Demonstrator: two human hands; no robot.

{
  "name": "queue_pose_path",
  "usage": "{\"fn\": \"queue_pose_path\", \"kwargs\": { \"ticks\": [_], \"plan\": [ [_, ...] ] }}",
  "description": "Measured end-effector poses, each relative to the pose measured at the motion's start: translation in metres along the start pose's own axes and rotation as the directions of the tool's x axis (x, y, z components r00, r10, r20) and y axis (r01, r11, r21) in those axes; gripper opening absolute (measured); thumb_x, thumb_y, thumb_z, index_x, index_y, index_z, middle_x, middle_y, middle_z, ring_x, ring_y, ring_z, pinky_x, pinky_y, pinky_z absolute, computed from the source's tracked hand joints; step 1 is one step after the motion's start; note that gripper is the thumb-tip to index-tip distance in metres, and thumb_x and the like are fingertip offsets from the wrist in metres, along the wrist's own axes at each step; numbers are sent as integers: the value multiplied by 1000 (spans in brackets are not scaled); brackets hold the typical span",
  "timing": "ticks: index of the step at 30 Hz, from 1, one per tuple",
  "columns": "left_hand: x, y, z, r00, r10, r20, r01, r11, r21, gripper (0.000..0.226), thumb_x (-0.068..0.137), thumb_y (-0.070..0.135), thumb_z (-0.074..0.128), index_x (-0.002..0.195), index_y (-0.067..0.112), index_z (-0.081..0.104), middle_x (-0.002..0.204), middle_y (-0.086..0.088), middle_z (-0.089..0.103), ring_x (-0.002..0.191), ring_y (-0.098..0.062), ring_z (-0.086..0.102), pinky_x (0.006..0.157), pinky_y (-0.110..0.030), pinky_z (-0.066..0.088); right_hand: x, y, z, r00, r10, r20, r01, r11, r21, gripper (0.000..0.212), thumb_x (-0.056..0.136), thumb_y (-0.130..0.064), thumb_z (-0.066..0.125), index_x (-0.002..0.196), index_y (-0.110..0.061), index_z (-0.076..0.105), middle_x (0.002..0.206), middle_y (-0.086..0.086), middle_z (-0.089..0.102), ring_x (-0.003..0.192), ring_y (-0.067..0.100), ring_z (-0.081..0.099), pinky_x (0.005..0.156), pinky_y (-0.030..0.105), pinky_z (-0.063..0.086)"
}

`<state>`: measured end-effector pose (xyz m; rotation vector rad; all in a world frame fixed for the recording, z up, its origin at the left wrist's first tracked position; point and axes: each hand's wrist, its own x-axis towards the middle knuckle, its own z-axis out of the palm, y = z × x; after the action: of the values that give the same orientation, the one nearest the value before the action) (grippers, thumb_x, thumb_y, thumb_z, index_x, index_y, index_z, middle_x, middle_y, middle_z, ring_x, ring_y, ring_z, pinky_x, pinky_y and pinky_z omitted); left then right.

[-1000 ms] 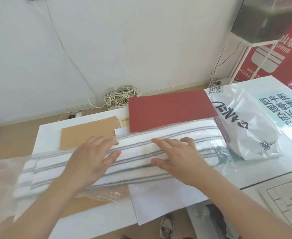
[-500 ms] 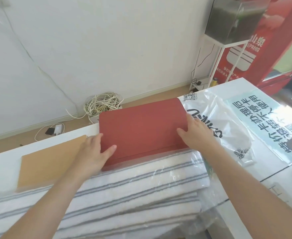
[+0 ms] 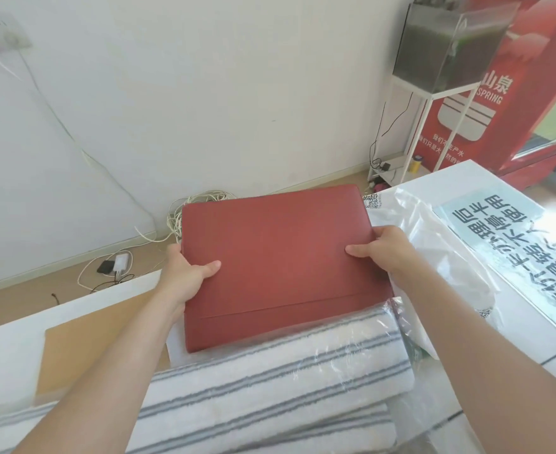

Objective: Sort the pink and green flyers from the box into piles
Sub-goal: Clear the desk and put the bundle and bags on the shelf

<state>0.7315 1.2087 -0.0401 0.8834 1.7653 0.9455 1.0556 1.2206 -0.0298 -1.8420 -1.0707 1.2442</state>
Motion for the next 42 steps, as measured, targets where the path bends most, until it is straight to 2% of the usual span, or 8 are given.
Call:
{"fn": "queue_pose_path", "kwargs": {
  "ticks": [12,17,20,23,25,33,37,42],
  "plan": [
    [-38,81,-43,895,418,-155,-443,872,-209,88,70,1,80,136,38,35,114,-2,60,101,-14,64,80,-34,54,-43,-96,-29,871,-491,-18,457,797,395,40,82,1,70,113,-19,56,97,-4,74,86,18,72,69,33,59],
    [-98,101,-87,770,613,-176,-637,754,-161,60,67,-9,77,100,37,58,98,14,68,97,-12,66,88,-40,54,-65,-98,-27,823,-566,-40,552,783,286,33,79,-4,74,102,-25,64,83,-8,69,83,16,67,71,19,51],
    [-156,101,-79,543,828,-140,-791,560,246,50,72,6,77,92,46,55,79,22,65,77,-4,61,74,-29,53,-83,-64,-11,951,-294,-99,305,824,478,31,90,-39,63,118,-26,61,67,-2,54,57,12,51,56,21,45],
    [-200,74,-51,-8,982,189,-797,-121,591,30,83,5,53,100,29,60,82,8,68,75,-16,61,62,-31,50,-113,-24,-6,984,-53,172,-101,626,774,79,87,-72,35,129,-8,49,103,20,65,78,26,71,60,32,58],
    [-211,32,-35,-147,920,363,-753,-342,561,30,89,2,45,95,20,67,88,0,69,78,-21,65,63,-33,51,-137,-8,-4,969,-12,246,-161,724,671,78,79,-74,44,131,-16,45,105,16,64,76,25,69,56,35,55],
    [-206,-104,-9,55,562,825,-916,-300,266,11,81,36,55,82,30,65,90,13,69,71,-8,64,51,-21,46,-150,49,50,998,-46,36,49,996,-81,76,72,-11,81,134,-29,40,117,-2,64,103,19,63,93,39,50],
    [-161,-62,-39,435,628,645,-866,97,490,25,93,36,39,99,29,62,103,13,67,91,-13,62,69,-31,53,-142,50,54,995,-31,-97,28,999,-31,75,74,-13,82,138,-21,43,113,-1,60,91,17,62,78,34,52],
    [-60,-32,-67,796,389,463,-580,273,768,39,91,27,55,129,21,50,131,1,55,123,-21,47,95,-31,39,-118,11,29,977,-113,-181,131,988,86,60,81,2,72,129,-26,50,88,-5,58,70,12,60,56,27,48]
  ]
}}
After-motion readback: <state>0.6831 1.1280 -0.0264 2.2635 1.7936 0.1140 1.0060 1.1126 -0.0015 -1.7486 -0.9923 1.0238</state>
